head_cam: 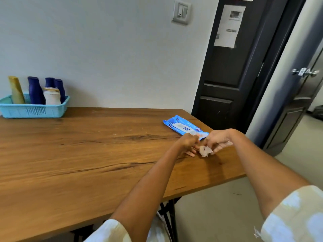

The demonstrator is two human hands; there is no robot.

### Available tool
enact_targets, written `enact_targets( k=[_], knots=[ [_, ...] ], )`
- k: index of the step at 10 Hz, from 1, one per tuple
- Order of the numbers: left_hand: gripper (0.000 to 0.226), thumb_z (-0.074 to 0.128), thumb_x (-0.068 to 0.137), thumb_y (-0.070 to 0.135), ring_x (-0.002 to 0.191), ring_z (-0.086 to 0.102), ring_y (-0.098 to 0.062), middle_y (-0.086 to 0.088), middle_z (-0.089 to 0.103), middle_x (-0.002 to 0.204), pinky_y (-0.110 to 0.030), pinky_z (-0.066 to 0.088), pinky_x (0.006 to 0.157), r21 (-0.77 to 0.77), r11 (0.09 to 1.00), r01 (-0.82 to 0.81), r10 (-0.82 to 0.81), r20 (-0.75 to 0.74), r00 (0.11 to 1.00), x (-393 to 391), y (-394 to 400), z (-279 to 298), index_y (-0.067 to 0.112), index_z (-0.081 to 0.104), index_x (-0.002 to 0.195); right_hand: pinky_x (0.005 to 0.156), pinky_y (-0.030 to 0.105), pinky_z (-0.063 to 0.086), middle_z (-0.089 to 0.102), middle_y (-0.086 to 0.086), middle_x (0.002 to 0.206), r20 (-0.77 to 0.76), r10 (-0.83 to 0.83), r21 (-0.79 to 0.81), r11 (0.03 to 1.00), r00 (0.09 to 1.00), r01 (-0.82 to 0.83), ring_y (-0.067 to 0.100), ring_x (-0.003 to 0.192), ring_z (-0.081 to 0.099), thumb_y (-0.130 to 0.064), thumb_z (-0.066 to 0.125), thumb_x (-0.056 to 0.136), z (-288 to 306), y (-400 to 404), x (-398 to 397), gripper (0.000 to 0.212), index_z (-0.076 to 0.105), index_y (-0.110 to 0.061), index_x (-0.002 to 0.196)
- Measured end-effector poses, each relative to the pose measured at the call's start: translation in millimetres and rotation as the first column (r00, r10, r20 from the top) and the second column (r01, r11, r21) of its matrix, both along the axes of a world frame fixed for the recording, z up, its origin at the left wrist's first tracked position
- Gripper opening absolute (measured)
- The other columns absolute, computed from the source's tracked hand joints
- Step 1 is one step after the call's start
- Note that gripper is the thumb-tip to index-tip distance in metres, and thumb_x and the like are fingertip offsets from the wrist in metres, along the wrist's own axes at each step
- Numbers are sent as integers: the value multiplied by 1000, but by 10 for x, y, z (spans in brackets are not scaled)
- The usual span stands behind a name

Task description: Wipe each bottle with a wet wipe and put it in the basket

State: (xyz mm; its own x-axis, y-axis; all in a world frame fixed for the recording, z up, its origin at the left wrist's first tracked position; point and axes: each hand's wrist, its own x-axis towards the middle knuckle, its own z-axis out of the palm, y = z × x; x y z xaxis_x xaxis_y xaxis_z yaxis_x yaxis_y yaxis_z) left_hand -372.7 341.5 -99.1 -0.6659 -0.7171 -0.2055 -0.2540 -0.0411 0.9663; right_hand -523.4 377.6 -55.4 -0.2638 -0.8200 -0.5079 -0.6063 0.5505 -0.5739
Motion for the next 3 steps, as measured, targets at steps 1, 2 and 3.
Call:
enact_targets(
  k=[1,2,3],
  knots=[
    [38,33,101,33,71,56,-17,-11,58,93,-31,52,66,-79,996,-48,51,38,998,-35,12,2,4,56,108,84,31,54,59,8,115,-84,19,-47,999,996,-23,21,106,57,8,53,78,-19,11,-14,34,64,-10,104],
    [42,34,101,33,86,54,-21,-12,56,104,-35,50,78,-196,980,-16,38,106,994,-94,-4,13,1,57,116,82,30,52,62,2,106,-153,29,-138,989,988,-50,18,105,56,5,50,81,42,26,30,33,69,-12,102],
    [45,31,102,32,102,55,-27,-17,54,123,-36,50,85,-279,960,-7,49,142,989,-66,24,31,1,49,129,75,26,49,61,2,102,-211,-19,-344,937,977,-56,13,95,56,-13,56,89,21,-57,24,17,67,-8,100]
  ],
)
